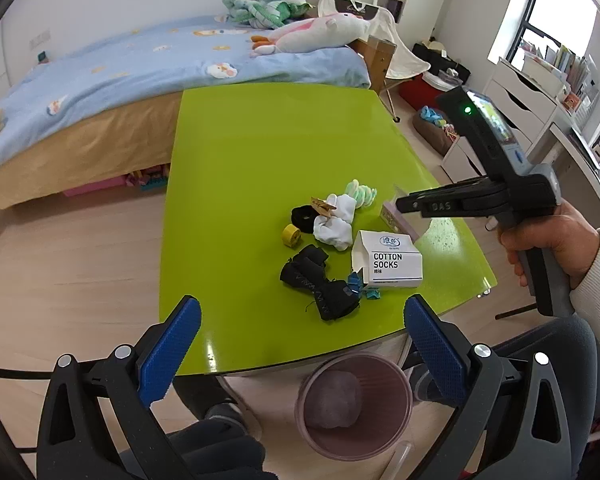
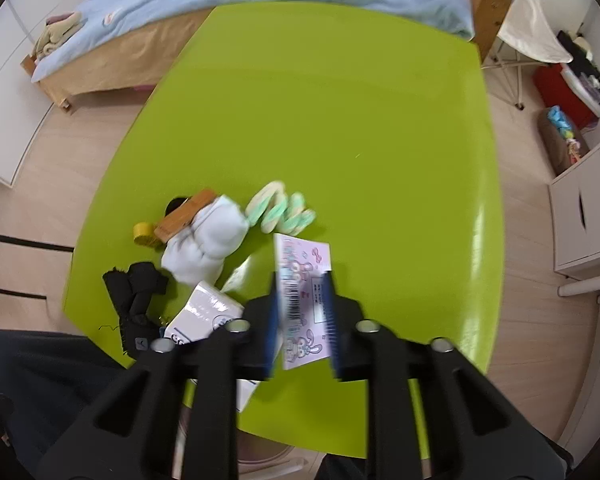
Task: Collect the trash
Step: 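Grasp the pink printed card beside the socks box with the right tool, then grasp the black socks with the left tool while the right tool holds the card, then open the right tool over the pink bin while the left tool drops the black socks in, then grasp the white COTTON SOCKS box with the right tool, then grasp the yellow tape roll with the left tool while the right tool holds the box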
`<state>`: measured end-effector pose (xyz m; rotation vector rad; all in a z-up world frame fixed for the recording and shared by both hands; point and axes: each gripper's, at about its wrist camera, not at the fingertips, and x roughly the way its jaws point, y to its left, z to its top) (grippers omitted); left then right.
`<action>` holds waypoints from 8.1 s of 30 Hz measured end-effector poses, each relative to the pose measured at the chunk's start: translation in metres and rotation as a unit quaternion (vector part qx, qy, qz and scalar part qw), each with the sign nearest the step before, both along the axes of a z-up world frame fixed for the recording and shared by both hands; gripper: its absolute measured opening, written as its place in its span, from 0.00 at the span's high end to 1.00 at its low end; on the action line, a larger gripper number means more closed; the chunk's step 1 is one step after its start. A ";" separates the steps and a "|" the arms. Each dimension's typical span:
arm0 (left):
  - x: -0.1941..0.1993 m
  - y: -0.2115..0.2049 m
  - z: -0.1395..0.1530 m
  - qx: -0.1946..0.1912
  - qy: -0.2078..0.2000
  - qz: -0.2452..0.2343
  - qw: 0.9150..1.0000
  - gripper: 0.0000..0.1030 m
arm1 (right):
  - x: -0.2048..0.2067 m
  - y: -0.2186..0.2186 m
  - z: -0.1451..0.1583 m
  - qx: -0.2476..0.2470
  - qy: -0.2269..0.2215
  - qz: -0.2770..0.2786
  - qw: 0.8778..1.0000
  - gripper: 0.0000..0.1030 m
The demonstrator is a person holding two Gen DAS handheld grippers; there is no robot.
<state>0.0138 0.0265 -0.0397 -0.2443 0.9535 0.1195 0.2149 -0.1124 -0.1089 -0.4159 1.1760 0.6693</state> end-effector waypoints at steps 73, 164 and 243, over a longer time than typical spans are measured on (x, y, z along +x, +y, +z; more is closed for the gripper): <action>-0.001 -0.033 0.006 -0.018 0.005 -0.072 0.997 0.85 | -0.128 -0.110 0.071 0.124 -0.058 -0.010 0.991 1.00; -0.050 -0.036 0.008 -0.009 -0.008 -0.055 0.998 0.07 | -0.117 -0.061 0.058 0.108 0.000 -0.035 0.994 0.03; 0.121 0.017 -0.083 0.012 0.096 -0.164 0.982 0.47 | -0.062 -0.071 0.029 0.089 0.045 -0.069 0.993 0.38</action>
